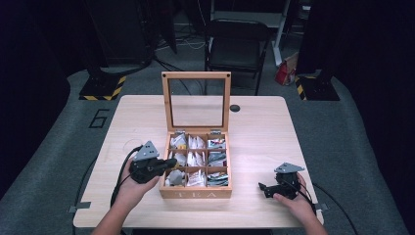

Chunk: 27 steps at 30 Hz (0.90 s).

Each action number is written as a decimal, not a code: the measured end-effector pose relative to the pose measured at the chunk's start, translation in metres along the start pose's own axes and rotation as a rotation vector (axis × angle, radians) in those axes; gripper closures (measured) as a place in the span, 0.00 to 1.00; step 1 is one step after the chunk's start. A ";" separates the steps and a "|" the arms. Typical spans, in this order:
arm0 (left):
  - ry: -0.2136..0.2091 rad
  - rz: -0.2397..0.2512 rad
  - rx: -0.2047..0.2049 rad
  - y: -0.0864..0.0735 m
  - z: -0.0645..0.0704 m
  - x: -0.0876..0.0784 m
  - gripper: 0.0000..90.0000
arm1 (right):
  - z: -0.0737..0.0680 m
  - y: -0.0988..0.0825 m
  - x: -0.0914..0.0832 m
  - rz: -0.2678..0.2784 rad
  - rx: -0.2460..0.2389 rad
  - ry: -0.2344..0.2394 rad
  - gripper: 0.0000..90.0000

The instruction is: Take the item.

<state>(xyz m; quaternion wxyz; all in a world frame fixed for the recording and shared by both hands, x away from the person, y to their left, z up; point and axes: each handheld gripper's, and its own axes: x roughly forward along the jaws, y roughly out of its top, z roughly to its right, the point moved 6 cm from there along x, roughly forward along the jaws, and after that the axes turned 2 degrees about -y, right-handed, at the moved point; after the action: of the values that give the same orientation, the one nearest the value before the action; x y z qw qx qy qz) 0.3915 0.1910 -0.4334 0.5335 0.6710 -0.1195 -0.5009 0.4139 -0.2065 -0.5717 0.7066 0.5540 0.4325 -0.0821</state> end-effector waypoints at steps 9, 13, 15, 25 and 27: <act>0.014 0.019 0.026 0.014 0.004 -0.009 1.00 | 0.000 0.000 0.000 -0.001 -0.002 0.001 0.00; 0.027 0.026 0.025 0.018 0.002 -0.012 1.00 | 0.000 0.000 0.000 0.000 -0.001 0.000 0.00; 0.026 0.022 0.029 0.019 0.002 -0.014 1.00 | 0.000 0.000 0.000 -0.001 -0.002 0.001 0.00; 0.042 0.029 0.041 0.025 0.001 -0.020 1.00 | 0.000 0.000 0.000 0.000 -0.001 0.001 0.00; 0.043 0.031 0.041 0.026 0.001 -0.021 1.00 | 0.000 0.000 0.000 -0.001 -0.001 -0.002 0.00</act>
<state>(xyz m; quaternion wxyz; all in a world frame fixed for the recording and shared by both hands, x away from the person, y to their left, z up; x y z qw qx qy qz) 0.3909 0.1948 -0.4004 0.5297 0.6905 -0.1284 -0.4755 0.4140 -0.2067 -0.5717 0.7074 0.5533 0.4320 -0.0827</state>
